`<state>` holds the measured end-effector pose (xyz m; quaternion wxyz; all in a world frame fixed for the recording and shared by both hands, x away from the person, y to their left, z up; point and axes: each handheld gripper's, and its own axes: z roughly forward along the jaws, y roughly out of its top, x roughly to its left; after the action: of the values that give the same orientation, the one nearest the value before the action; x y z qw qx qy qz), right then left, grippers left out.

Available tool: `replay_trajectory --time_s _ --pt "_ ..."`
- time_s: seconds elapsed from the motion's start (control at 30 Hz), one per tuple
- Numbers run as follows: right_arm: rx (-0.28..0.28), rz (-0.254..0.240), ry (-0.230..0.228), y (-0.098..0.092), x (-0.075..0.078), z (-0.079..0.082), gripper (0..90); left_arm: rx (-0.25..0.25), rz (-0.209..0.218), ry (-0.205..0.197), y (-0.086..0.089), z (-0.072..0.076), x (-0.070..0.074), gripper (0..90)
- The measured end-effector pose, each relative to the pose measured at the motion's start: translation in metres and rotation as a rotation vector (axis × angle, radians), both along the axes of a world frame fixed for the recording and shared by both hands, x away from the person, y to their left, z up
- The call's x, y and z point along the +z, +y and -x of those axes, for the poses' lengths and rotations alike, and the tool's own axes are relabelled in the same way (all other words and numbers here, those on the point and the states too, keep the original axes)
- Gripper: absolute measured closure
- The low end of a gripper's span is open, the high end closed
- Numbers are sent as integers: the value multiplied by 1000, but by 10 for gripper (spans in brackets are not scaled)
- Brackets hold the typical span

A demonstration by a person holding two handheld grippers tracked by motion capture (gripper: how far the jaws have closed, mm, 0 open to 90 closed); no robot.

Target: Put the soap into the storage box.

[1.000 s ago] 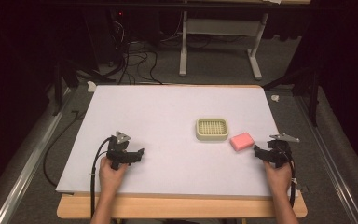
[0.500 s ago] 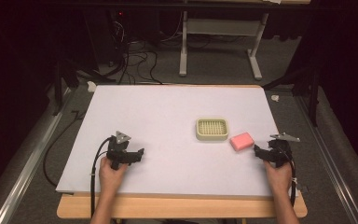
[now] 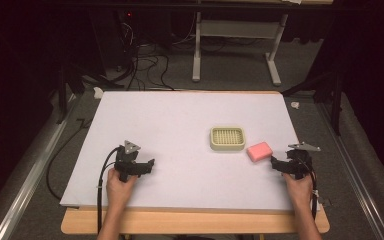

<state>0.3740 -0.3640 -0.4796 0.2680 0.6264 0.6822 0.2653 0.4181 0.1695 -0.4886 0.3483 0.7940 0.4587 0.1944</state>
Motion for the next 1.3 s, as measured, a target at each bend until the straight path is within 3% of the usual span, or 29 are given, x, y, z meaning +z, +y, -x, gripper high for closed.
replay_trajectory --time_s 0.17,0.73,1.3 --pt "17 -7 3 1 1 2 158 0 0 0 0 0 0 158" --pt "56 -46 -51 10 8 26 148 1 0 0 0 0 0 159" --pt "115 -29 -83 28 11 34 135 3 0 -1 0 0 0 158"
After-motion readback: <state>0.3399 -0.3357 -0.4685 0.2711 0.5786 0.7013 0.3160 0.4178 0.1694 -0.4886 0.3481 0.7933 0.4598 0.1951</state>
